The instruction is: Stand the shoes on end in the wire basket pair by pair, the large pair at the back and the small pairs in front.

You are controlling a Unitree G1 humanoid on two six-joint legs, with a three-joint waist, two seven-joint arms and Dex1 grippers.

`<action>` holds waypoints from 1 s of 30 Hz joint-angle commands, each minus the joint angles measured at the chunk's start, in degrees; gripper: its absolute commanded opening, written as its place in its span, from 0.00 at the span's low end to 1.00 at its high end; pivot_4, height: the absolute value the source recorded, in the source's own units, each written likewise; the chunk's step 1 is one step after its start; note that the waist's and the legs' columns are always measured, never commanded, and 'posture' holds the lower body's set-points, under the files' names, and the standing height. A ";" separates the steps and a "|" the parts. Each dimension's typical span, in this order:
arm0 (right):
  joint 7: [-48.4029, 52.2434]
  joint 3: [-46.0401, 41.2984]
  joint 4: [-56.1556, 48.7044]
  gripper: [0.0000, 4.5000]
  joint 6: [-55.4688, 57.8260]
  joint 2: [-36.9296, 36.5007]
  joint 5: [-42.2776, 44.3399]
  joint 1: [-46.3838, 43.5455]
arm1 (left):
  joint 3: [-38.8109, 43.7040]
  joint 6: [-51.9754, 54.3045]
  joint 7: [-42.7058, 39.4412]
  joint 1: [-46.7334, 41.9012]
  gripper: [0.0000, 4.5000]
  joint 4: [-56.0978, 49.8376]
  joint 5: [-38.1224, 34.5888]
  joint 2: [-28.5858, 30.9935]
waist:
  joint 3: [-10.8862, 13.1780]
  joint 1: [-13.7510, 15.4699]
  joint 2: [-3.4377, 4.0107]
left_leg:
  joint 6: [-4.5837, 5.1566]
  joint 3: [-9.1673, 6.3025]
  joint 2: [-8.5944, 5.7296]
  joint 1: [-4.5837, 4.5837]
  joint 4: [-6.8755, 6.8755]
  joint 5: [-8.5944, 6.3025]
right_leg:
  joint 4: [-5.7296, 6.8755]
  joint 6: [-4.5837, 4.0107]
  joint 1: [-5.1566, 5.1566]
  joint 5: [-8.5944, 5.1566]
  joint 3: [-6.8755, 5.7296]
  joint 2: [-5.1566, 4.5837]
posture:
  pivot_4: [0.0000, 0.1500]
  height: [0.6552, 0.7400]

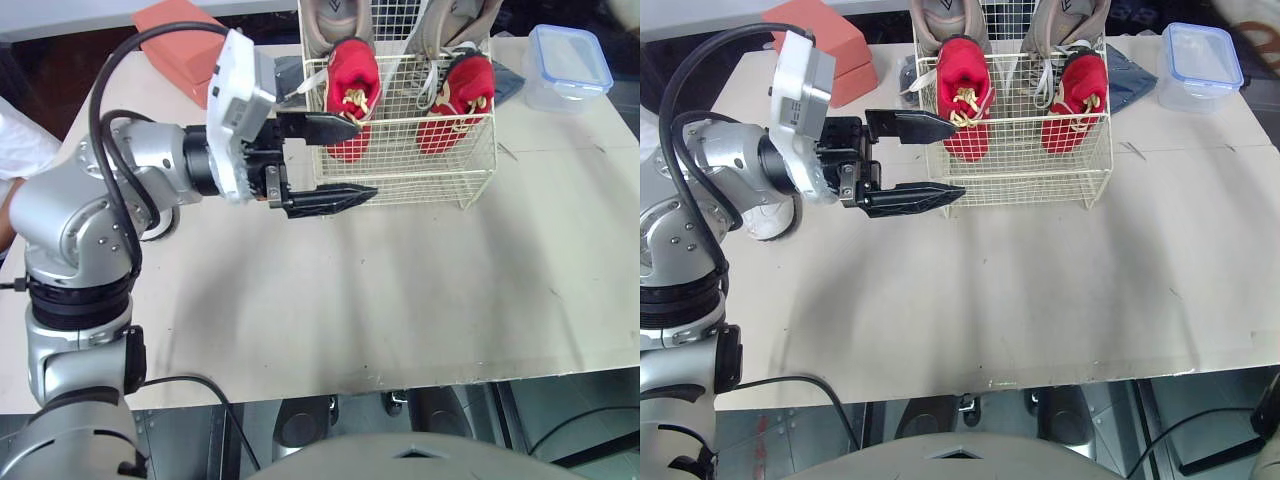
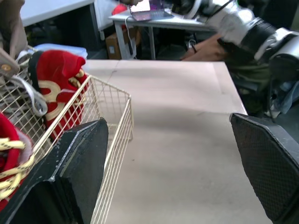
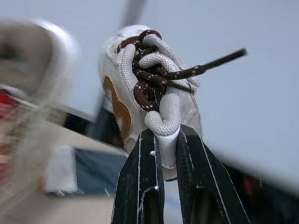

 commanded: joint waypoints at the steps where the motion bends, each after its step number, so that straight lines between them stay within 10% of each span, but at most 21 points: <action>1: 3.30 2.50 -11.47 0.00 -7.04 -0.56 -2.60 3.12 | 0.20 -1.77 -2.73 -1.45 1.00 -0.44 0.84 0.98 | 0.00 0.10 -0.01 | 0.00 0.01 0.00 0.00 0.01 0.00 | -0.01 0.01 0.00 0.00 0.01 0.00 | 1.00 0.36; 25: 17.42 35.31 -12.94 0.00 -38.81 -1.95 -17.59 -14.91 | -15.74 -7.52 -10.07 -3.05 1.00 6.36 20.43 1.55 | 0.31 1.52 -0.38 | 0.02 -0.12 -0.05 -0.17 0.09 -0.01 | -0.07 -0.21 -0.05 0.10 -0.16 0.00 | 1.00 0.36; 30: 16.07 36.58 -11.88 0.00 -42.43 -1.90 -17.92 -16.07 | -17.56 -7.11 -14.67 -3.18 0.62 7.20 20.90 1.62 | 0.31 1.40 -0.39 | 0.02 -0.11 -0.04 -0.17 0.10 -0.01 | -0.06 -0.21 -0.05 0.10 -0.15 0.00 | 1.00 0.36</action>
